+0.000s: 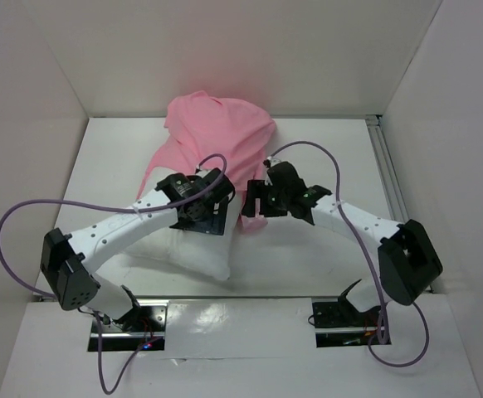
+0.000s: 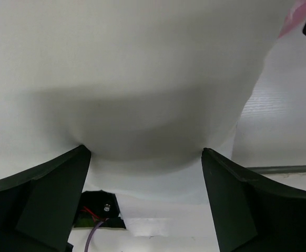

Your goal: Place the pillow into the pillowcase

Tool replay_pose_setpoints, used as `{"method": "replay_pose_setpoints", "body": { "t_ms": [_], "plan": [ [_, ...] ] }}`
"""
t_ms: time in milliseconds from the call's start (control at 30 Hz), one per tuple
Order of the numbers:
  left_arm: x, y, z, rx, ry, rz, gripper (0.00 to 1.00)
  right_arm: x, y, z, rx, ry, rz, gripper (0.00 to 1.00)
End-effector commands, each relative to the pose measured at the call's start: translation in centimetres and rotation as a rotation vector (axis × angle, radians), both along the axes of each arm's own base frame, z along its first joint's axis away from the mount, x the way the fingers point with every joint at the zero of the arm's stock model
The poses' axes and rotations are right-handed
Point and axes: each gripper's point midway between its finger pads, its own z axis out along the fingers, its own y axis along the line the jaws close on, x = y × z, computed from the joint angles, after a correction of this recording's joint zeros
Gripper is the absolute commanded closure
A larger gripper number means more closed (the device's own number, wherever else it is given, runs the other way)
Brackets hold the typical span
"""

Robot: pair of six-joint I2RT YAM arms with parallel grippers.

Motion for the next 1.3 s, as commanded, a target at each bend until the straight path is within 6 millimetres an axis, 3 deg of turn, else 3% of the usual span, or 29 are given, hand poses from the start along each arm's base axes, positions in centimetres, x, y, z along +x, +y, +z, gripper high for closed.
{"method": "replay_pose_setpoints", "body": {
  "t_ms": [0,33,67,133,167,233,300,400,467,500,567,633,733,800,867,900,967,1000,1033,1100,1167,1233,1267],
  "plan": [
    [0.7,-2.8,-2.5,-0.064,0.023,-0.044,0.0,2.1,1.4,0.1,0.004,-0.044,-0.011,0.19],
    [1.1,-2.6,-3.3,-0.053,0.032,-0.03,0.02,2.4,1.5,-1.4,-0.018,-0.025,-0.017,0.21],
    [1.5,-2.7,-3.7,-0.042,0.027,-0.027,0.09,2.9,1.6,-1.5,-0.027,-0.028,-0.026,0.23],
    [3.0,-1.9,-4.3,-0.021,-0.003,0.024,0.74,3.6,1.8,-2.3,-0.04,-0.024,-0.035,0.3],
    [3.8,-1.8,-3.6,-0.024,-0.034,0.039,0.98,3.8,1.8,-3.4,-0.058,-0.012,-0.041,0.32],
    [4.8,-1.2,-2.2,-0.014,-0.067,0.076,1.0,4.5,2.0,-3.7,-0.064,-0.019,-0.05,0.34],
    [6.1,-1.8,0.9,-0.061,-0.147,0.072,1.0,5.0,2.4,-4.7,-0.078,-0.011,-0.043,0.32],
    [7.2,-2.5,4.7,-0.123,-0.217,0.038,1.0,5.4,3.5,-5.4,-0.1,-0.022,-0.016,0.16],
    [7.1,-2.3,5.9,-0.124,-0.223,0.03,1.0,5.7,3.6,-6.4,-0.128,-0.019,-0.025,0.1],
    [7.3,-2.6,7.3,-0.153,-0.252,0.031,1.0,6.1,3.7,-6.2,-0.125,-0.035,-0.034,0.1],
    [7.2,-2.7,7.9,-0.16,-0.254,0.018,1.0,6.2,3.9,-5.8,-0.109,-0.063,-0.053,0.09],
    [7.0,-2.4,9.1,-0.18,-0.275,0.019,1.0,7.3,2.7,-5.8,-0.134,-0.103,-0.154,0.17],
    [6.9,-2.3,10.1,-0.189,-0.291,0.011,1.0,8.6,0.8,-4.0,-0.168,-0.186,-0.285,0.27],
    [7.2,-2.1,10.5,-0.195,-0.299,0.02,1.0,8.9,-0.3,-4.4,-0.208,-0.205,-0.328,0.3],
    [7.1,-2.2,10.5,-0.201,-0.294,0.016,1.0,10.4,-0.2,-3.3,-0.213,-0.244,-0.324,0.32],
    [7.2,-2.3,10.8,-0.208,-0.3,0.016,1.0,10.4,0.0,-4.4,-0.245,-0.225,-0.297,0.36],
    [7.2,-2.4,11.1,-0.214,-0.307,0.017,1.0,10.7,0.5,-4.6,-0.257,-0.22,-0.27,0.56],
    [7.2,-2.4,11.1,-0.214,-0.307,0.017,1.0,10.7,1.1,-4.3,-0.243,-0.221,-0.235,0.93],
    [7.3,-2.5,11.6,-0.222,-0.316,0.017,1.0,10.6,1.3,-3.7,-0.226,-0.226,-0.227,1.0],
    [7.6,-2.6,11.8,-0.233,-0.314,0.02,1.0,10.6,1.3,-2.0,-0.188,-0.25,-0.183,1.0],
    [8.5,-3.2,12.7,-0.263,-0.332,0.025,1.0,9.8,2.8,2.6,-0.042,-0.277,-0.081,1.0],
    [9.5,-3.9,14.2,-0.296,-0.362,0.019,1.0,10.3,2.9,8.8,0.061,-0.323,-0.022,1.0],
    [10.1,-4.4,16.1,-0.318,-0.387,0.02,1.0,8.2,3.7,10.2,0.103,-0.259,0.085,1.0]
  ]
}}
